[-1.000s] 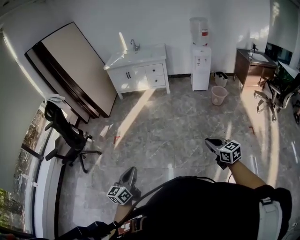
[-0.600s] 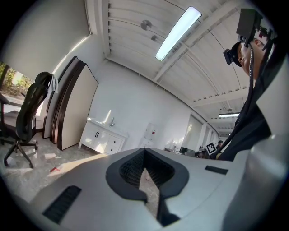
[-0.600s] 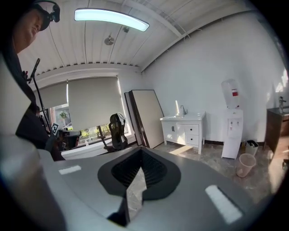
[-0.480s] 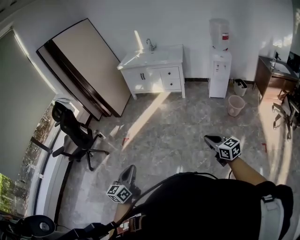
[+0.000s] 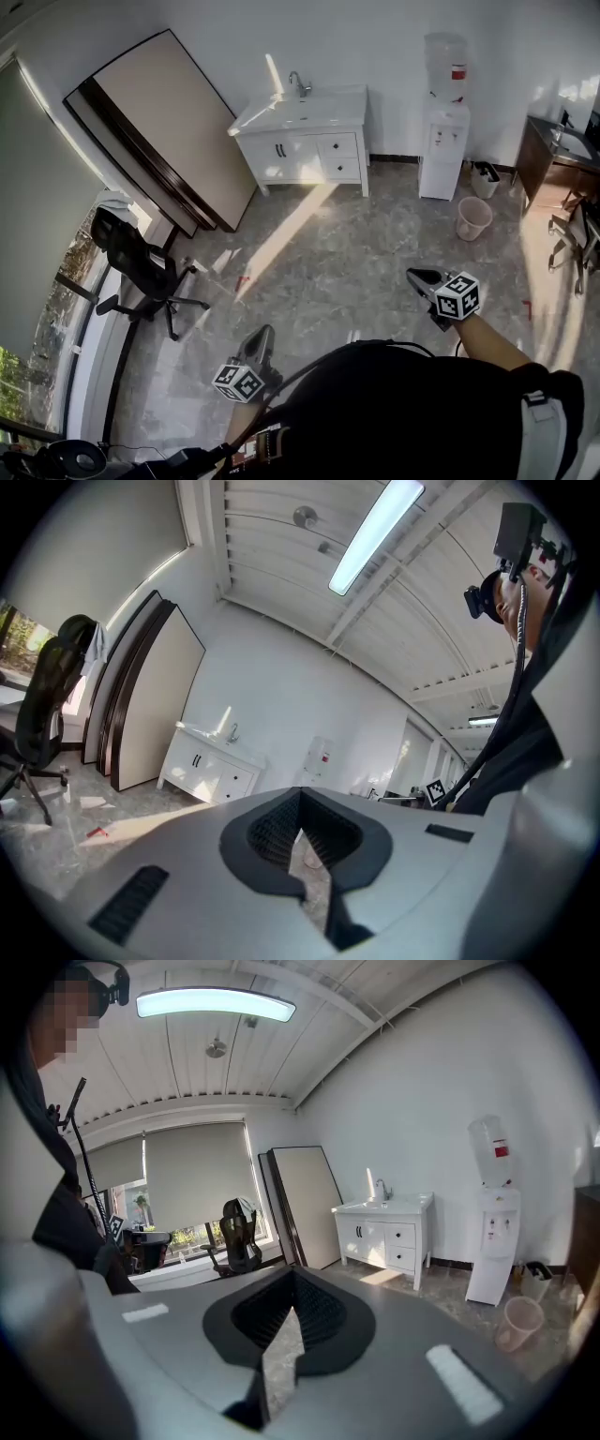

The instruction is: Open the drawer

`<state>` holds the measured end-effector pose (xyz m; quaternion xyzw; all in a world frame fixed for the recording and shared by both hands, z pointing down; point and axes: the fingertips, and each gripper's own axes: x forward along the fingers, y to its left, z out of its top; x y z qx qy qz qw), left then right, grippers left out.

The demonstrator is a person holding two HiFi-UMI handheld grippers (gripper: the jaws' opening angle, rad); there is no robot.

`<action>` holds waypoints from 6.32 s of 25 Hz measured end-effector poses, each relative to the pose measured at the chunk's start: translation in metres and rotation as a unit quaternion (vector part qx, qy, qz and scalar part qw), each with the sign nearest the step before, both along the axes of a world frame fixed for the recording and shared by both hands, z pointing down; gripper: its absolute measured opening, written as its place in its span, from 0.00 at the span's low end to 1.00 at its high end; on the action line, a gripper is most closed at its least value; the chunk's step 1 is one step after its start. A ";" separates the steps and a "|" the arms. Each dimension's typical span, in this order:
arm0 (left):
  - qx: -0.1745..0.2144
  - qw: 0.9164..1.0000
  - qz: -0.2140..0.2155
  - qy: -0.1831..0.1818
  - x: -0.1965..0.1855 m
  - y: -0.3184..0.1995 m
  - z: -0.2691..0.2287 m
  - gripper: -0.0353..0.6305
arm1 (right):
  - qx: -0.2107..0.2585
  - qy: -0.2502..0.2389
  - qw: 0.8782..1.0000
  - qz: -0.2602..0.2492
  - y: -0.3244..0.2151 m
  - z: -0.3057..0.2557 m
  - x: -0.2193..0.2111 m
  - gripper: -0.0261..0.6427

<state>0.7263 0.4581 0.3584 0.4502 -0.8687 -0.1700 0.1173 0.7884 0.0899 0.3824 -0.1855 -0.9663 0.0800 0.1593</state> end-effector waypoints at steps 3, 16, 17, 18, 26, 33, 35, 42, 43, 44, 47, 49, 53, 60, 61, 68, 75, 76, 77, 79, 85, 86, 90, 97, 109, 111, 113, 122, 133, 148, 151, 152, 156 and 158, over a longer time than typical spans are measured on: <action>-0.001 1.000 0.005 0.002 -0.021 -0.007 0.005 0.04 | 0.000 0.003 1.000 0.008 -0.009 0.003 -0.015 0.04; 0.011 0.998 0.069 0.003 -0.188 0.014 0.005 0.04 | 0.015 0.001 0.997 0.072 0.022 -0.015 -0.137 0.04; 0.012 0.997 0.074 0.001 -0.203 0.017 0.002 0.04 | 0.015 0.001 0.997 0.079 0.026 -0.018 -0.148 0.04; 0.015 0.997 0.078 -0.001 -0.217 0.022 -0.002 0.04 | 0.014 0.002 0.996 0.086 0.030 -0.020 -0.160 0.04; 0.009 0.997 0.081 -0.005 -0.312 0.078 -0.003 0.04 | 0.018 0.004 0.995 0.097 0.076 -0.025 -0.247 0.04; 0.010 0.998 0.068 0.002 -0.362 0.097 0.003 0.04 | 0.022 0.016 0.997 0.074 0.099 -0.021 -0.308 0.04; 0.008 0.998 0.066 0.009 -0.371 0.095 0.009 0.04 | 0.020 0.022 0.997 0.073 0.094 -0.015 -0.321 0.04; -0.001 0.999 0.049 0.009 -0.418 0.053 0.014 0.04 | 0.010 0.025 0.998 0.055 0.049 -0.002 -0.379 0.04; 0.000 0.999 0.044 0.008 -0.426 0.043 0.012 0.04 | 0.009 0.026 0.998 0.051 0.039 -0.001 -0.389 0.04; 0.003 0.999 0.038 0.006 -0.434 0.032 0.009 0.04 | 0.008 0.026 0.998 0.048 0.027 0.000 -0.398 0.04; 0.008 1.000 0.027 0.002 -0.455 -0.003 0.001 0.04 | 0.010 0.021 0.999 0.036 -0.007 -0.007 -0.426 0.04; 0.009 1.000 0.019 -0.003 -0.469 -0.028 -0.006 0.04 | 0.013 0.017 0.999 0.027 -0.033 -0.015 -0.445 0.04; 0.015 1.000 0.005 -0.010 -0.491 -0.080 -0.017 0.04 | 0.019 0.008 1.000 0.013 -0.087 -0.025 -0.475 0.04; 0.013 1.000 -0.002 -0.008 -0.516 -0.150 -0.019 0.04 | 0.007 0.008 1.000 0.003 -0.154 -0.015 -0.514 0.04; 0.011 1.000 -0.001 -0.007 -0.520 -0.156 -0.018 0.04 | 0.003 0.011 1.000 0.006 -0.160 -0.012 -0.519 0.04; 0.001 1.000 0.005 0.011 -0.566 -0.171 -0.008 0.04 | -0.012 0.026 0.999 0.016 -0.173 0.004 -0.554 0.04; 0.013 0.999 0.045 0.014 -0.640 -0.172 -0.004 0.04 | -0.002 0.031 0.998 0.052 -0.166 0.001 -0.610 0.04; 0.011 0.999 0.050 0.012 -0.653 -0.166 -0.006 0.04 | -0.001 0.030 0.998 0.055 -0.159 -0.002 -0.621 0.04; 0.008 0.998 0.055 0.009 -0.667 -0.159 -0.008 0.04 | 0.001 0.028 0.998 0.057 -0.151 -0.006 -0.631 0.04; 0.005 0.998 0.063 0.003 -0.695 -0.143 -0.014 0.04 | 0.008 0.024 0.998 0.061 -0.135 -0.013 -0.653 0.04; 0.004 0.997 0.082 -0.010 -0.775 -0.100 -0.030 0.04 | 0.016 0.012 0.997 0.080 -0.093 -0.035 -0.727 0.04; 0.002 0.996 0.084 -0.013 -0.785 -0.091 -0.031 0.04 | 0.017 0.011 0.997 0.080 -0.085 -0.035 -0.738 0.04; 0.001 0.996 0.083 -0.017 -0.826 -0.059 -0.031 0.04 | 0.016 0.013 0.996 0.082 -0.058 -0.033 -0.778 0.04; 0.005 0.998 0.065 -0.005 -0.870 -0.033 -0.019 0.04 | 0.024 0.020 0.998 0.059 -0.036 -0.031 -0.834 0.04; -0.007 1.000 0.008 -0.006 -0.957 -0.105 -0.024 0.04 | 0.012 0.022 1.000 0.003 -0.114 -0.019 -0.964 0.04; -0.005 1.000 -0.003 -0.009 -0.969 -0.126 -0.029 0.04 | 0.014 0.022 1.000 -0.011 -0.136 -0.023 -0.985 0.04; -0.004 1.000 -0.015 -0.010 -0.985 -0.148 -0.031 0.04 | 0.015 0.019 0.999 -0.023 -0.156 -0.026 -1.006 0.04; -0.009 0.999 -0.036 -0.008 -1.040 -0.243 -0.033 0.04 | 0.008 0.012 0.999 -0.051 -0.244 -0.021 -1.079 0.04; -0.013 1.000 0.002 0.003 -1.123 -0.293 -0.027 0.04 | -0.019 0.029 0.999 -0.003 -0.291 0.003 -1.135 0.04; -0.012 0.993 0.118 -0.011 -1.314 -0.253 -0.040 0.04 | -0.002 0.017 0.994 0.106 -0.236 -0.028 -1.259 0.04; -0.015 0.991 0.129 -0.010 -1.346 -0.239 -0.037 0.04 | -0.001 0.020 0.992 0.121 -0.221 -0.026 -1.280 0.04; -0.014 0.991 0.132 -0.009 -1.356 -0.235 -0.036 0.04 | 0.000 0.022 0.992 0.123 -0.215 -0.024 -1.287 0.04; -0.008 0.990 0.141 -0.001 -1.384 -0.231 -0.030 0.04 | 0.001 0.034 0.992 0.121 -0.197 -0.017 -1.303 0.04; -0.005 0.989 0.146 0.003 -1.392 -0.236 -0.026 0.04 | 0.004 0.041 0.991 0.124 -0.199 -0.014 -1.308 0.04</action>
